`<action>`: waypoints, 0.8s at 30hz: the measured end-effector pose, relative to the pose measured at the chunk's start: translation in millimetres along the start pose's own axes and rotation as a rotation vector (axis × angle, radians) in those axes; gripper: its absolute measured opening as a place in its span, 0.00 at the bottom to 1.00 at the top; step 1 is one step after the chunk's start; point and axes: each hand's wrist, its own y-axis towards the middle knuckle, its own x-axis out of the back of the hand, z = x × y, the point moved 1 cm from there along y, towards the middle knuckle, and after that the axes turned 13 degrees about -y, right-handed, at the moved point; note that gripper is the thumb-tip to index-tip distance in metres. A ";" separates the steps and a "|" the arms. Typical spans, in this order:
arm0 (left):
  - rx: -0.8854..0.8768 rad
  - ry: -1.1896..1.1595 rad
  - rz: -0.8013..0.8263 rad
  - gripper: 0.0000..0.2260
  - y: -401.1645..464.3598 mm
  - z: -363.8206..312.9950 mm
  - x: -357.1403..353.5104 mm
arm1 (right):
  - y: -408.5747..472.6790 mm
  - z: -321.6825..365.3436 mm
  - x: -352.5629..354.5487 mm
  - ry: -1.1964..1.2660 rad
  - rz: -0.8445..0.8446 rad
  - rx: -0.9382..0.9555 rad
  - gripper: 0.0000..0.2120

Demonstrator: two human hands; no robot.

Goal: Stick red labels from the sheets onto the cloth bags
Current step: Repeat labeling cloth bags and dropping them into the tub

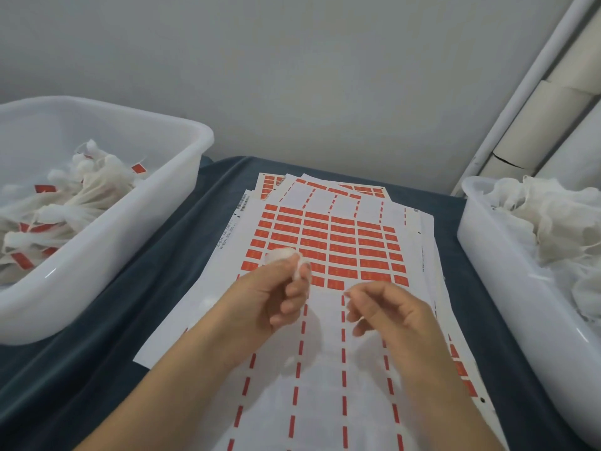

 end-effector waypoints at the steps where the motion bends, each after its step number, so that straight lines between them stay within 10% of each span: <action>1: 0.035 0.122 0.022 0.12 0.1 2.9 -1.1 | 0.6 -2.0 2.1 -0.007 -0.063 -0.005 0.10; 8: 0.286 0.580 0.063 0.18 7.0 20.1 -4.7 | -7.8 -5.7 -12.3 -0.212 -0.165 0.270 0.02; 11: 0.549 0.319 0.354 0.10 14.1 18.8 -16.0 | -9.0 -6.3 -17.6 -0.142 -0.049 0.248 0.03; 16: 0.007 0.706 0.005 0.08 8.3 20.6 -11.2 | -2.8 -12.4 -9.3 -0.162 -0.157 0.169 0.07; 24: -0.311 0.809 0.057 0.02 1.6 26.2 -15.3 | 4.1 -17.0 -5.5 -0.103 -0.150 0.040 0.11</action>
